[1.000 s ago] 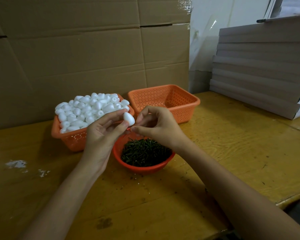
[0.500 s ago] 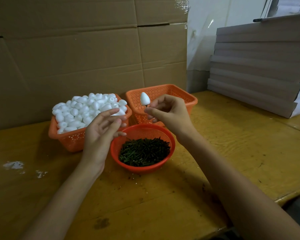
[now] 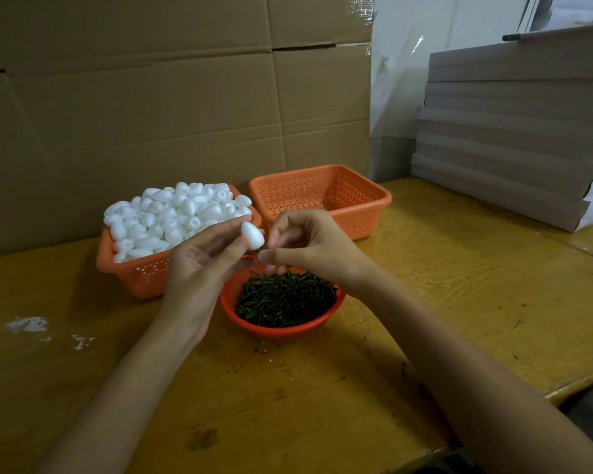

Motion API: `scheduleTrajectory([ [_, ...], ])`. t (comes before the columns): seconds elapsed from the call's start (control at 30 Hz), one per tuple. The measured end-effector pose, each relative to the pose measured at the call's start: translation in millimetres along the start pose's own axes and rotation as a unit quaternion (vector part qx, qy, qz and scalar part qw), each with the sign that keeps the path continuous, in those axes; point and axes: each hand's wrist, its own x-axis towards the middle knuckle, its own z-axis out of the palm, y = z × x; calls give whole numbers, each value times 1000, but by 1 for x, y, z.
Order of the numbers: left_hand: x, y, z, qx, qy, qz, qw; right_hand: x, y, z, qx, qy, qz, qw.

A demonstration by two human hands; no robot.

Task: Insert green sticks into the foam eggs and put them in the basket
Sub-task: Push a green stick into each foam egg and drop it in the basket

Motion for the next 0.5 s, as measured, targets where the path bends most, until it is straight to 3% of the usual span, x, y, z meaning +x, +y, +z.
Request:
scheduleTrajectory([
  [0.5, 0, 2, 1, -35, 3, -14, 999, -2, -1, 5, 3, 28, -14, 999],
])
